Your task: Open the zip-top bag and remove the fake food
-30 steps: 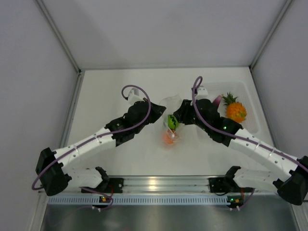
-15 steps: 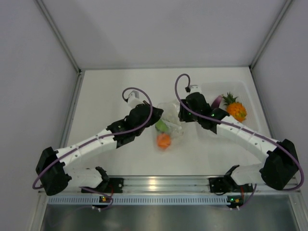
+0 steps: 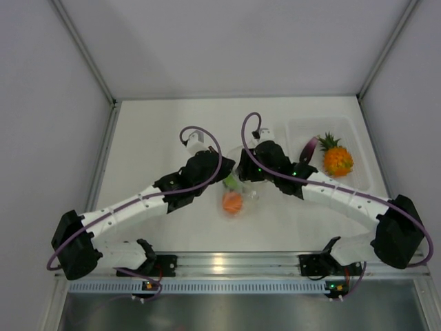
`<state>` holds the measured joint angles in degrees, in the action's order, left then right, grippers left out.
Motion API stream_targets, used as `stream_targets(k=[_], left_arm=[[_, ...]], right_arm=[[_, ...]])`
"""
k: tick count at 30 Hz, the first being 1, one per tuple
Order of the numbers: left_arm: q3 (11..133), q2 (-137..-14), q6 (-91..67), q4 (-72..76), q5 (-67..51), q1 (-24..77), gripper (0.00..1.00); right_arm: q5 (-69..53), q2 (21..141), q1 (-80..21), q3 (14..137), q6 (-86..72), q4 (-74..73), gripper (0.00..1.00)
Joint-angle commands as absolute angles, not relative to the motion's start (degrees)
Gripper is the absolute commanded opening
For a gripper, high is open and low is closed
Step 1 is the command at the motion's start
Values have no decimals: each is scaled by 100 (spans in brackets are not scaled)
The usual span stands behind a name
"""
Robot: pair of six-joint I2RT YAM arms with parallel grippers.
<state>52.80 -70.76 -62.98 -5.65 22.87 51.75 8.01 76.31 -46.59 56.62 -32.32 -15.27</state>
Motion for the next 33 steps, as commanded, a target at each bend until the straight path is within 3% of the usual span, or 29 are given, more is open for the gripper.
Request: stream_targets(k=[1,12,24,33], left_arm=[[5054,-6856,-6135,-492,2302,5256,0],[4887,-6355,-5898,-861,2452,5265,0],[5326,-6521,-5730,-1046,2057,5291,0],[5045,-5671,-6020,-1002,2503,5379,0]], right_arm=[[1327,7734,-4807,5363,-3761,-679,53],[1784,8490,-5150,5537,-3867,-686,53],[1406,8815,-5186,5476,-4113,-53,55],[3664,8631,-5195,5476,-3595,-1678,54]])
